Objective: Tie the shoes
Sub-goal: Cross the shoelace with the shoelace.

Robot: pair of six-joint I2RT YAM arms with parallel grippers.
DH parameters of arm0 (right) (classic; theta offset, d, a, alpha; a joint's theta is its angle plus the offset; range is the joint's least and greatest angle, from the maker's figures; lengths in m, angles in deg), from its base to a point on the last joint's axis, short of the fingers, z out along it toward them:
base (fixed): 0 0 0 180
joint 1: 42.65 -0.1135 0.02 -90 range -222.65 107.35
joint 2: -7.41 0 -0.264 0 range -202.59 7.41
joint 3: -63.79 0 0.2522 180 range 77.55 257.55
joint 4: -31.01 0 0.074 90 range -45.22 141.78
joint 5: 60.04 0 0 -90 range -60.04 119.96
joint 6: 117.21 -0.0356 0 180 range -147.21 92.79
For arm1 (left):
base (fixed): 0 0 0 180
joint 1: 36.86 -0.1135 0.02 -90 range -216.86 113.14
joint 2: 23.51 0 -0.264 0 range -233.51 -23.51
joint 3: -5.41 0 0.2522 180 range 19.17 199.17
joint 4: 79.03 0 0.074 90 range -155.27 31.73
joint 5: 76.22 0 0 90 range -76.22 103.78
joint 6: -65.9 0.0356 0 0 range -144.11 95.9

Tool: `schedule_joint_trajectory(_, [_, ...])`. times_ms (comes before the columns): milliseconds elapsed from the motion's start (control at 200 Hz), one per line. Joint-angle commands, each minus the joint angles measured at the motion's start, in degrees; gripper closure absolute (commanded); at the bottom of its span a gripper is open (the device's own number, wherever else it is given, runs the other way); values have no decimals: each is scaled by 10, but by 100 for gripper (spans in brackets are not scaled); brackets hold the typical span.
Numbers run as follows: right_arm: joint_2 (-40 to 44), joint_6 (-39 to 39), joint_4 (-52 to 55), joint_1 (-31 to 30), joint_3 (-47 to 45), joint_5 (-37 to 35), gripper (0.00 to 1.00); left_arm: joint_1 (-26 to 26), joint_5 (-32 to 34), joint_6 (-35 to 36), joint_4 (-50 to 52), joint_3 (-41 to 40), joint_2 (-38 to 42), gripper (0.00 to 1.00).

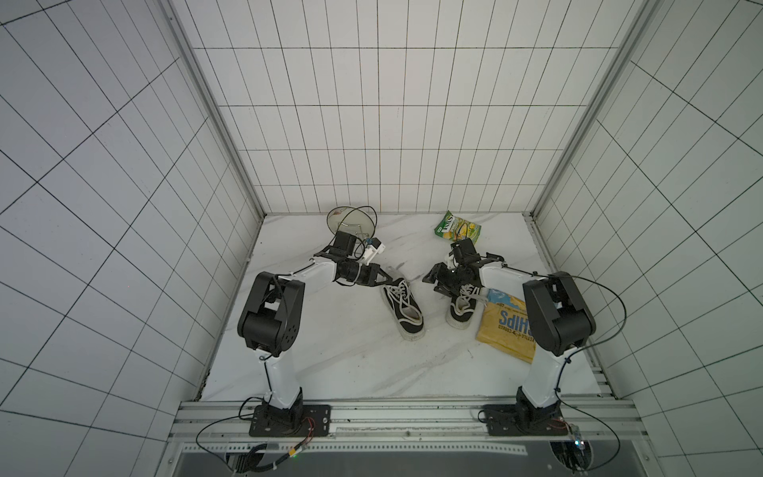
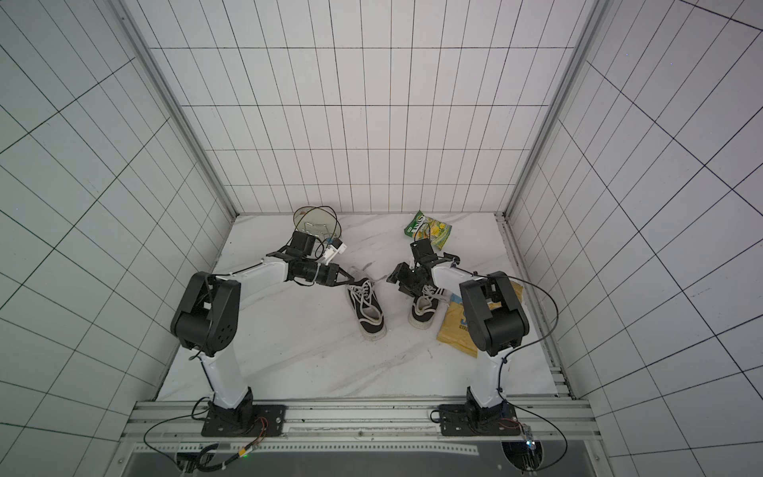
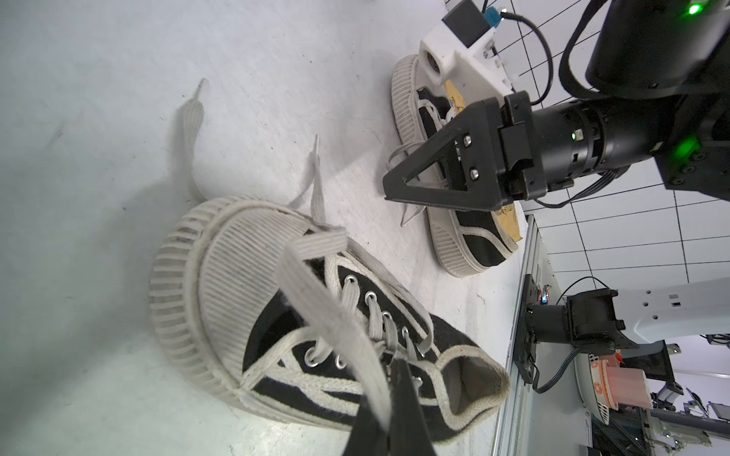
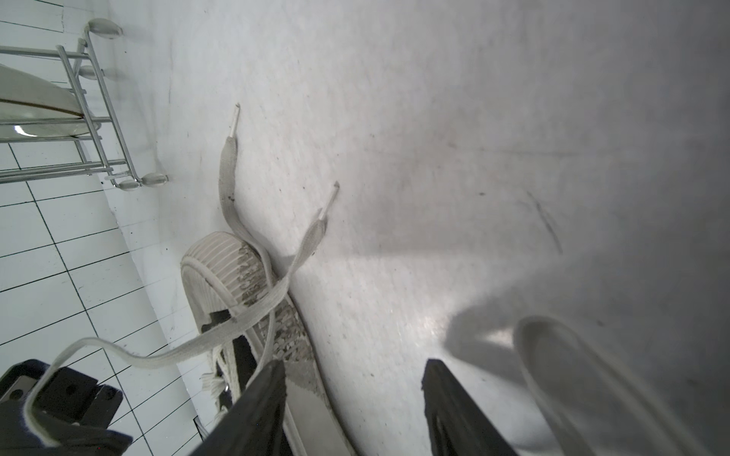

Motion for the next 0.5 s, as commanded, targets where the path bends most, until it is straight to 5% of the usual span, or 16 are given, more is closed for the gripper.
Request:
schedule_joint_trajectory(0, [3,-40,-35,-20,6,47,41,-3,-9,1,-15,-5,19,100])
schedule_joint_trajectory(310, [-47,-64,-51,-55,31,86,51,-3,-9,1,-16,-2,15,100])
schedule_joint_trajectory(375, [-57,-67,-56,-55,36,97,59,-3,-10,0,-16,0,13,100])
schedule_joint_trajectory(495, [-59,-66,-70,-55,38,107,89,-4,-7,-1,-16,0,13,100])
